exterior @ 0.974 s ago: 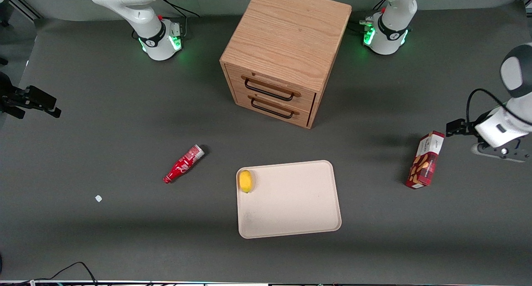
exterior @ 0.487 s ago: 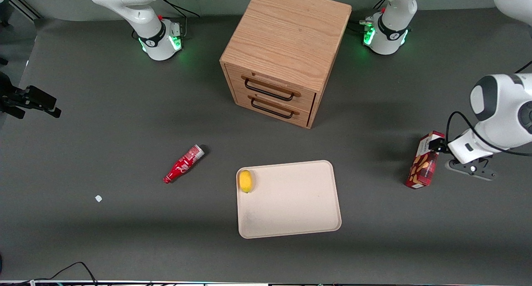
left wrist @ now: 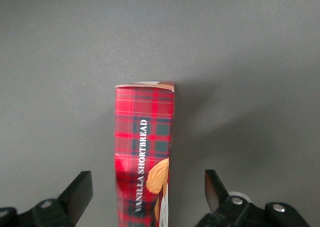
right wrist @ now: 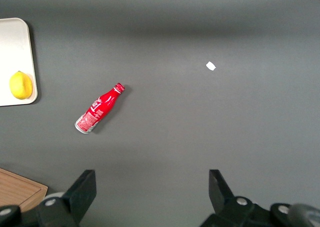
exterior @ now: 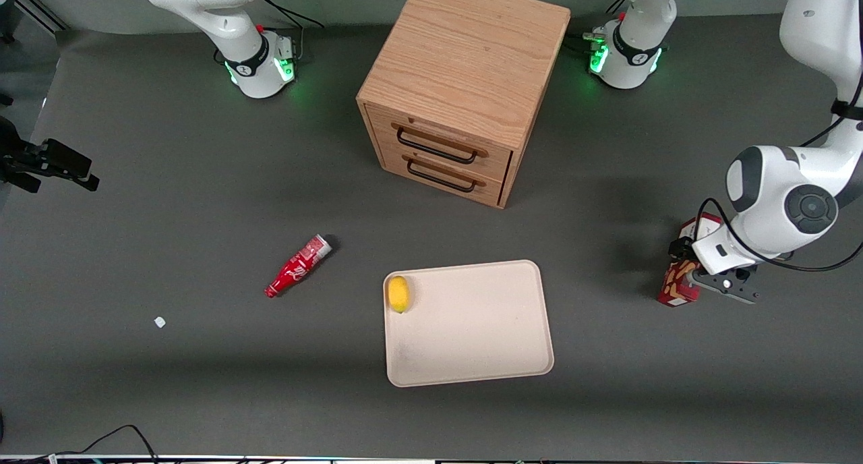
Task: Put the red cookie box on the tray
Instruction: 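Lower the open left gripper over the box and close on it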
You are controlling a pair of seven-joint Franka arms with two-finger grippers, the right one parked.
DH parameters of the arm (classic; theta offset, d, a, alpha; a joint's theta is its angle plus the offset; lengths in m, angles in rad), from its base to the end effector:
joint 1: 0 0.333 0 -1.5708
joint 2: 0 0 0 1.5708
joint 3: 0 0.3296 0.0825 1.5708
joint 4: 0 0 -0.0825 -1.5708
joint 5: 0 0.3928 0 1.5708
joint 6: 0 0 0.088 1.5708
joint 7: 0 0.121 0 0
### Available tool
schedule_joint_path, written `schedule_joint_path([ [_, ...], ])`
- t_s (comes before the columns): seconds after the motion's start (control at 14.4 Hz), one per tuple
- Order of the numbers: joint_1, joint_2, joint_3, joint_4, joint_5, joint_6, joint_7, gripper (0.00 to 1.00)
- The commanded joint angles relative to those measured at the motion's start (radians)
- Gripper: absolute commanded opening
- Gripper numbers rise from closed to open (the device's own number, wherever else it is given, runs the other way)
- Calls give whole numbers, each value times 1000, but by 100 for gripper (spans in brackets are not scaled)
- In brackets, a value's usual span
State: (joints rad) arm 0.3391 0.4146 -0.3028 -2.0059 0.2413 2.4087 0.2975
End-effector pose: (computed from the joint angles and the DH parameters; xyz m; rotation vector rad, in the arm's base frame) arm 0.6172 0.0311 0.2497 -3.0312 0.6383 -0.0126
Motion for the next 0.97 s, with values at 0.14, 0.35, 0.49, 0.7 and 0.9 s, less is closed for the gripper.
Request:
schedule_joint_path([
  [0.14,-8,-2,27,-47,18,44,11,100],
  [0.35,-8,1,40,-48,18,33,2,97],
  [0.49,-12,0,42,-50,18,26,-3,69],
  [0.7,-25,0,42,-48,16,23,-4,34],
  [0.9,-37,0,48,-48,16,23,-6,0],
])
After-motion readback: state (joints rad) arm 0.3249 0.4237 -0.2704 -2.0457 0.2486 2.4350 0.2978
